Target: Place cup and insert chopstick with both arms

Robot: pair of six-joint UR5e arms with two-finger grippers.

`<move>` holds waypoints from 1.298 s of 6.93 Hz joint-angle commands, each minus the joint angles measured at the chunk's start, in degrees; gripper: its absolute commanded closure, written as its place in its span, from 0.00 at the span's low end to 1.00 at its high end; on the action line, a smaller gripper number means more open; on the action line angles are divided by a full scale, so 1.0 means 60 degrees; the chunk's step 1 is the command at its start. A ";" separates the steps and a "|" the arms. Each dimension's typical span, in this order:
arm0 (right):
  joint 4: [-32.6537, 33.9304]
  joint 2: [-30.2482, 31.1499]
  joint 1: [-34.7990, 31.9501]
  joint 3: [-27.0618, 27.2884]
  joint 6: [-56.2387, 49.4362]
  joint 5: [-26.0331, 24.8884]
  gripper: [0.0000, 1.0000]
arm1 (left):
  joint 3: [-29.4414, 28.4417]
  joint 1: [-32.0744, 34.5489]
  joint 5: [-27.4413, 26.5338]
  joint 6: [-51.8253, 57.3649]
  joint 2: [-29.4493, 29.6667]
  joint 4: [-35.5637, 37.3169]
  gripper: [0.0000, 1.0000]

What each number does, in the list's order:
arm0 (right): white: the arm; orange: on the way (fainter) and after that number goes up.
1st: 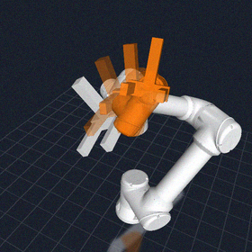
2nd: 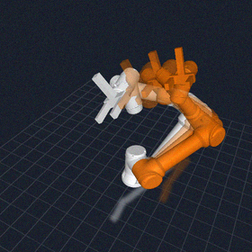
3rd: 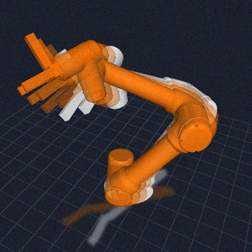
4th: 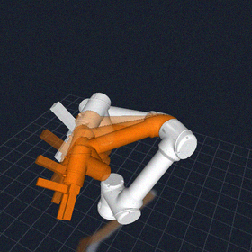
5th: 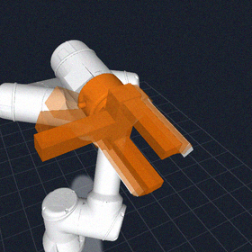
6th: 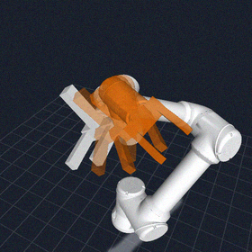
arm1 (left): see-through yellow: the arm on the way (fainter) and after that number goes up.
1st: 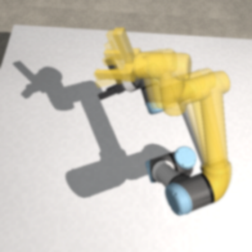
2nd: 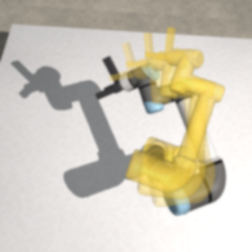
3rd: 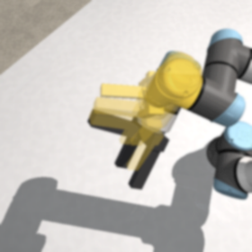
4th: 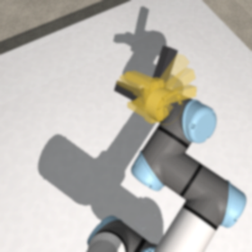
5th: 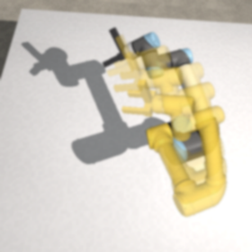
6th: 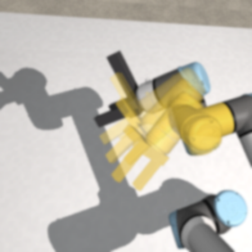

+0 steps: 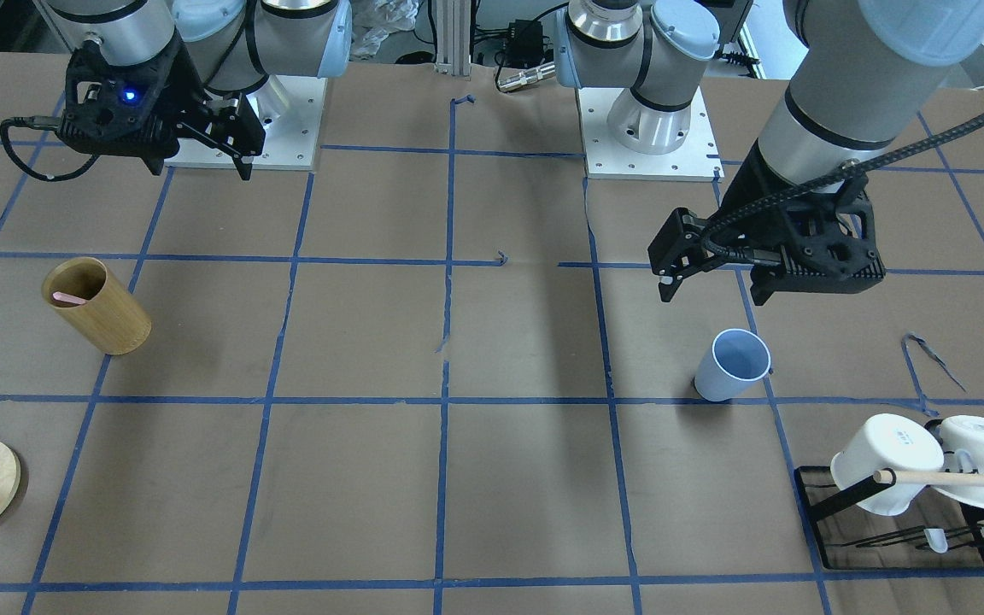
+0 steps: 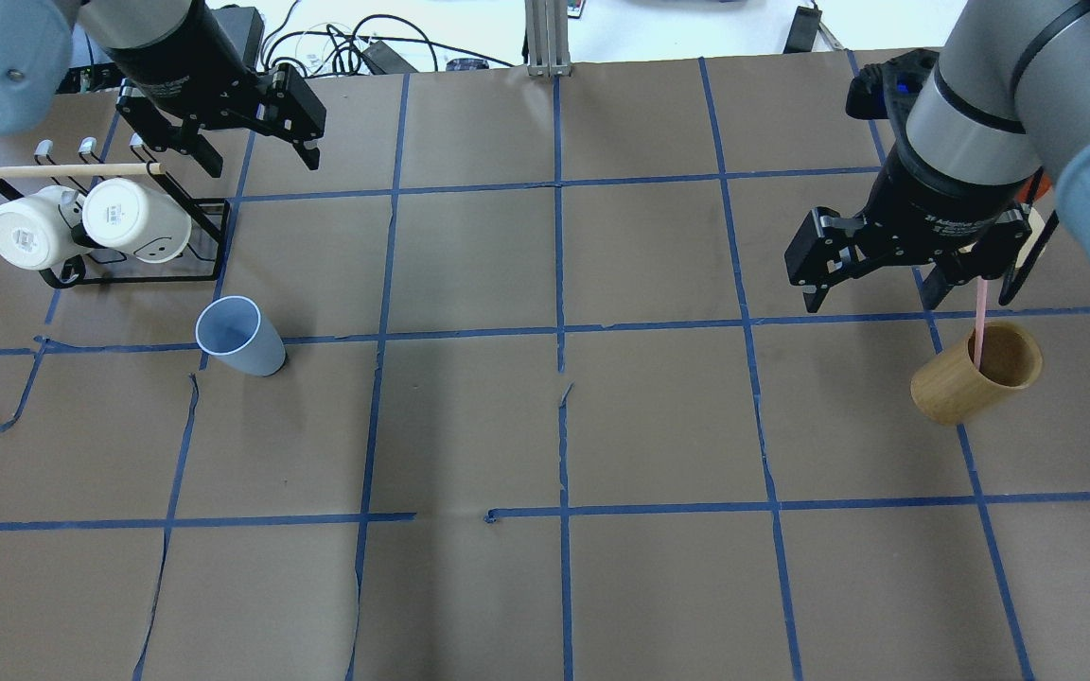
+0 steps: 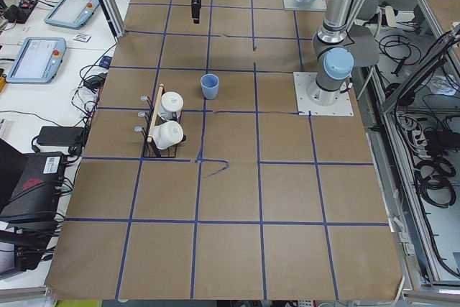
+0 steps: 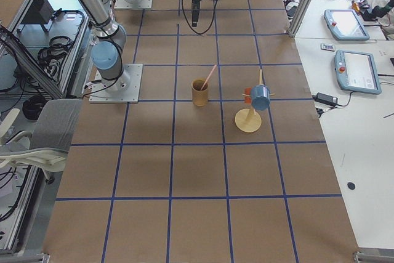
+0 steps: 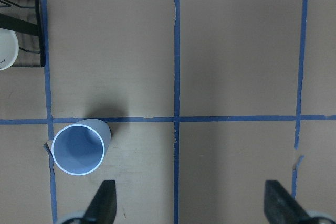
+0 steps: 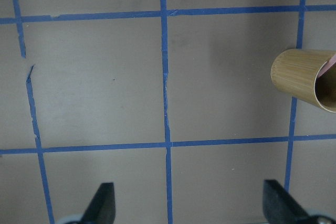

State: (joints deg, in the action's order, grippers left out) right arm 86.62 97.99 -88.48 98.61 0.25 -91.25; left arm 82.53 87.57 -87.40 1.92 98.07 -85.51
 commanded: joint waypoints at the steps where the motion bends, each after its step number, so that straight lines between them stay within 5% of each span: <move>1: 0.0007 -0.0042 -0.0004 0.0000 -0.0027 0.0002 0.00 | 0.0029 -0.0049 0.0021 0.0002 0.0120 0.0421 0.00; 9: 0.0007 -0.0013 -0.0004 0.0000 -0.0672 -0.0056 0.00 | -0.0102 -0.0064 0.0036 0.0017 0.0486 0.0745 0.00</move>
State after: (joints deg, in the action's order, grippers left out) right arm 86.66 97.91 -88.51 98.61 -3.68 -91.60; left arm 82.07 87.19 -87.19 1.95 100.70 -81.08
